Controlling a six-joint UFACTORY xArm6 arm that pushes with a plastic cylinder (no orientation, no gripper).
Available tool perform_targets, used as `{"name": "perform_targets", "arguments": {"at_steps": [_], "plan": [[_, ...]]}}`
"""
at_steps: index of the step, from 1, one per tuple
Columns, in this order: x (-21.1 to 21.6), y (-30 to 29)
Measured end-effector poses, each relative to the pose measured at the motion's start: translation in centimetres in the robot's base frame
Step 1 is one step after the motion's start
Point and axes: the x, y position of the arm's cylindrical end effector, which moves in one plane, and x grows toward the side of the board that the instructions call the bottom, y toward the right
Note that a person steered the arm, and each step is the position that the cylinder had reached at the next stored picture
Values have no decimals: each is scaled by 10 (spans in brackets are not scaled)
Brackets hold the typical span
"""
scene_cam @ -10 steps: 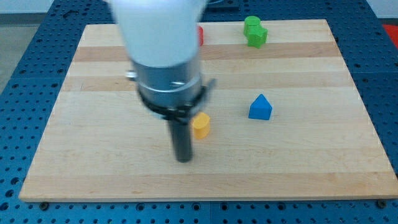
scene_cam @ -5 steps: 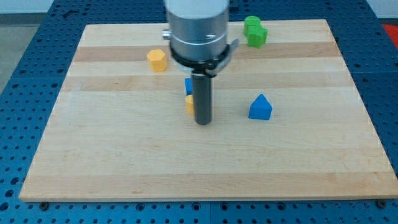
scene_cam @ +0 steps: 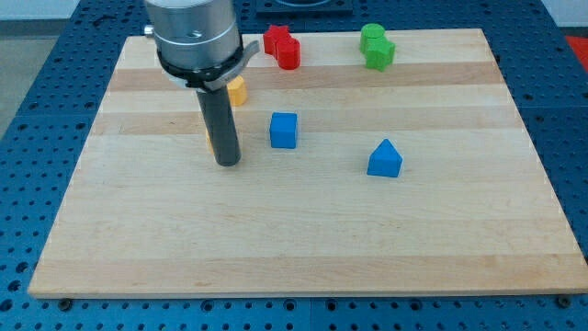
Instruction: Move the yellow heart towards the yellow hexagon
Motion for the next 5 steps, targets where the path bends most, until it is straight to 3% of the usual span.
{"name": "perform_targets", "arguments": {"at_steps": [1,4,5], "plan": [[-28,-5],[-33,-72],[-54,-62]]}}
